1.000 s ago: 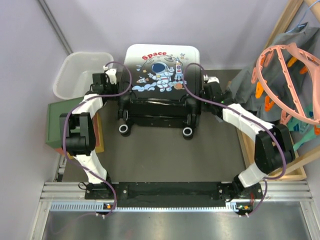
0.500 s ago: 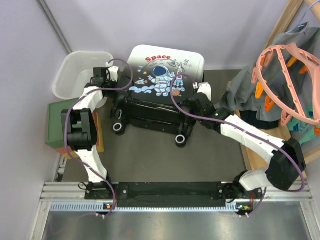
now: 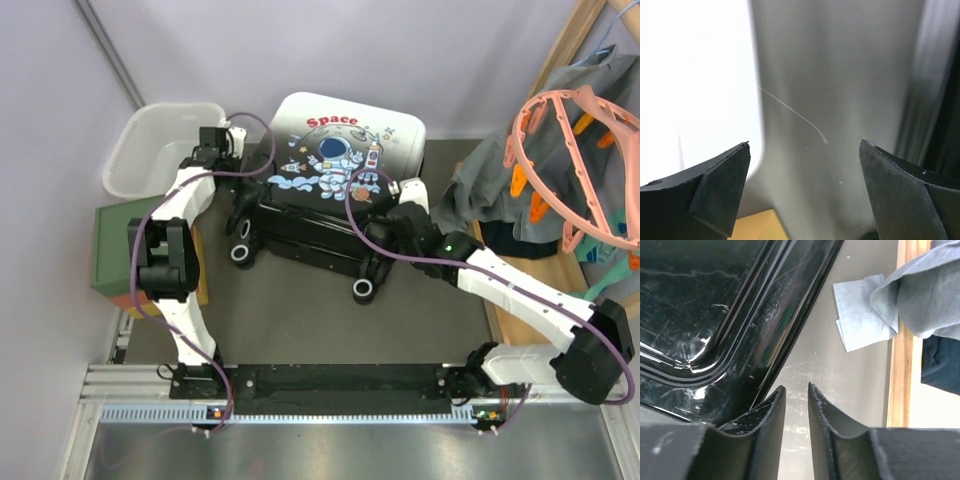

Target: Open, take out, and arrange the luggage

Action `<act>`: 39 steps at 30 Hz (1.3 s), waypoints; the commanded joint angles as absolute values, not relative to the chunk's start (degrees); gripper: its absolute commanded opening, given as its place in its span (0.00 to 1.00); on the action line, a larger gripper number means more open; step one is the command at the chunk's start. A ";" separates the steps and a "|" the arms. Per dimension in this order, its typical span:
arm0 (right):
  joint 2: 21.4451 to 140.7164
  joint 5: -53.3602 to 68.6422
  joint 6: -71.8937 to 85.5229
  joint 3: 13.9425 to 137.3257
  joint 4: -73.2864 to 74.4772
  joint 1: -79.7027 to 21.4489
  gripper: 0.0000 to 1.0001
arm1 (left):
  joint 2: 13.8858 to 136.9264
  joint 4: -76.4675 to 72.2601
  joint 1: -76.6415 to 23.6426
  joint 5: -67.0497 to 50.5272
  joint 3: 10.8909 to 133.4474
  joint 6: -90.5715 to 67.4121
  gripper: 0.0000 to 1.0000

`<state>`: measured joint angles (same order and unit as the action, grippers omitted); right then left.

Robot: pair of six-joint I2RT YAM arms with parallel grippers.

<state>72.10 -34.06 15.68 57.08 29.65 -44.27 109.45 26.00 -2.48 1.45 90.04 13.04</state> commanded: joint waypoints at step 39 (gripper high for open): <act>81.13 -0.44 7.47 70.75 17.48 -58.45 0.41 | 76.12 41.56 -4.22 -30.76 82.18 14.93 0.67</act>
<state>81.71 -5.74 8.99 63.57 24.01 -56.05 77.62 36.82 -5.54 -28.51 83.53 12.49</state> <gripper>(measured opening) 0.402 0.686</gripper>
